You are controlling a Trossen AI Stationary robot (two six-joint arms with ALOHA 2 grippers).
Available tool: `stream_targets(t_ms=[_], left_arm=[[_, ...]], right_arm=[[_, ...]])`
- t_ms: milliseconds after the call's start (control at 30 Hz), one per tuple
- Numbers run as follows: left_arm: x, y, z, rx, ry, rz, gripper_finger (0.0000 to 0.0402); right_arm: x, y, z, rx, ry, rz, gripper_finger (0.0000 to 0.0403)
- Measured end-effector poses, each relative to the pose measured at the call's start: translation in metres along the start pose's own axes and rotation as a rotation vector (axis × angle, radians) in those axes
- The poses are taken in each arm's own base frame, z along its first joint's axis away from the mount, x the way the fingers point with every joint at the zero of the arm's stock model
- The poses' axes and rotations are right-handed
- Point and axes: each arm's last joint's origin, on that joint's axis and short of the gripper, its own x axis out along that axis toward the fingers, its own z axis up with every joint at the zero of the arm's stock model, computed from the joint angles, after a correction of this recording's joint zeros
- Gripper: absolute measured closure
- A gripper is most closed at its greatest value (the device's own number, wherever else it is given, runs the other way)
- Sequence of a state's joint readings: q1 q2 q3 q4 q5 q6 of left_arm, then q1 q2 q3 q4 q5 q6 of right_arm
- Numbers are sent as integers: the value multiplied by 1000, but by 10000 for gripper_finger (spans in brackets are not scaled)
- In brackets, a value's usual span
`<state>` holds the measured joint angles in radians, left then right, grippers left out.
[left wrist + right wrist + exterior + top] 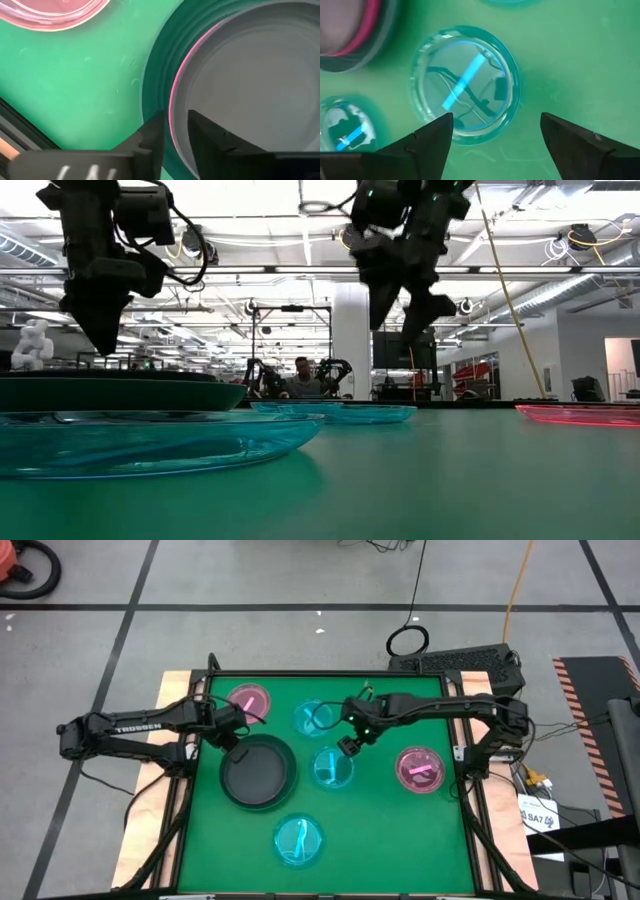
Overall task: Stack plastic plates
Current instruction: Stack the black plate on top of the pink plate, then stack the middle transparent blue plate on top of the black plate
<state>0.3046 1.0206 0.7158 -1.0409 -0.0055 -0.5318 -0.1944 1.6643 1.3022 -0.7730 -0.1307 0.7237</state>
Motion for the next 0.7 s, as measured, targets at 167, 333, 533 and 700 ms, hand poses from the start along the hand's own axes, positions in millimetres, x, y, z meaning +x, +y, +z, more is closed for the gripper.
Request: stream_targets(t_ms=[167, 333, 533, 700], left_arm=[[0, 0, 0, -64, 1, 1, 268], [-6, -3, 3, -104, -18, -16, 262], [-24, -11, 11, -104, -74, -61, 261], [-36, -16, 15, -106, -111, -90, 261]], right_arm=[[28, -3, 3, 58, 62, -59, 147], [52, -8, 6, 75, 107, -102, 182], [71, -12, 6, 83, 143, -133, 225], [76, -12, 6, 85, 147, -135, 262]])
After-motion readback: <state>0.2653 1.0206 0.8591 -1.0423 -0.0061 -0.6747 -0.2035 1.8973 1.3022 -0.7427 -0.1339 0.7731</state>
